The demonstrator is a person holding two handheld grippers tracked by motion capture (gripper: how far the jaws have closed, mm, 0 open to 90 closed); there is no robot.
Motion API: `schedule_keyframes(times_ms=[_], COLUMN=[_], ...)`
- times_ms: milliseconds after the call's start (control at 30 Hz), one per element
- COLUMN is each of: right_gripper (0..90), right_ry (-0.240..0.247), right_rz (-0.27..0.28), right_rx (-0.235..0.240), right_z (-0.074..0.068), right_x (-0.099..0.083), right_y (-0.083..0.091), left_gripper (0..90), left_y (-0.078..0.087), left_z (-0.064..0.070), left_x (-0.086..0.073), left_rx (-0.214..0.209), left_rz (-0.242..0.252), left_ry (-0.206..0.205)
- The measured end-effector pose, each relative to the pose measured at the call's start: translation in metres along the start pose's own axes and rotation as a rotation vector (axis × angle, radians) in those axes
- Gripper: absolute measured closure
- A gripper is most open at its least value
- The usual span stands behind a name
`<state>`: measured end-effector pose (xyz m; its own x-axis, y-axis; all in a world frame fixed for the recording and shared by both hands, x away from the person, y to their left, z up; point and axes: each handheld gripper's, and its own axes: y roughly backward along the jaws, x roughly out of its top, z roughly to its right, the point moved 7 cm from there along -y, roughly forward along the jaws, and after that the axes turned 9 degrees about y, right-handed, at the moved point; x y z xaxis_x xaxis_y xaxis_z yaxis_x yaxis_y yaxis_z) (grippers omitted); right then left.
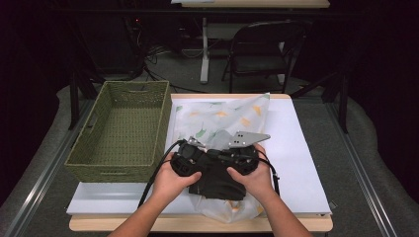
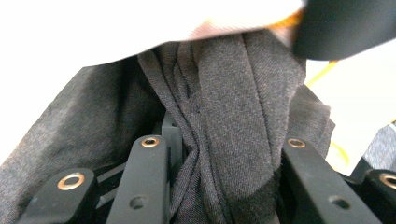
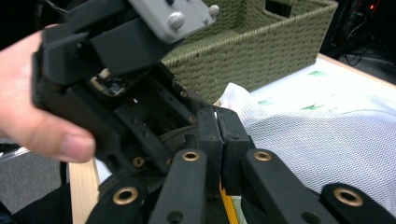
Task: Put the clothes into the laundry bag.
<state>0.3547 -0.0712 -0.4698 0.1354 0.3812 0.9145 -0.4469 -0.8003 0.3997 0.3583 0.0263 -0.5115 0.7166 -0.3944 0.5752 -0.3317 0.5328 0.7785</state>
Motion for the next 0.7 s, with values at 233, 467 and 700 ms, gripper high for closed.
schedule_keyframes(times_ms=[233,467,700], right_gripper=[89.0,89.0,89.0], right_ry=[-0.004,-0.007,-0.008], right_rz=[0.0,-0.04,-0.055], right_rx=[-0.006,-0.013,-0.025], right_z=[0.001,0.004,0.007], right_x=[0.001,-0.01,-0.014], right_y=[0.003,-0.003,-0.004], left_gripper=[66.6,59.6,51.7], left_y=[-0.015,-0.026,-0.023], left_z=[-0.008,-0.018,-0.019], left_x=[0.002,-0.002,-0.005], left_rx=[0.034,0.021,0.031], left_rz=[0.01,0.009,-0.017], left_ry=[0.032,0.049,0.018])
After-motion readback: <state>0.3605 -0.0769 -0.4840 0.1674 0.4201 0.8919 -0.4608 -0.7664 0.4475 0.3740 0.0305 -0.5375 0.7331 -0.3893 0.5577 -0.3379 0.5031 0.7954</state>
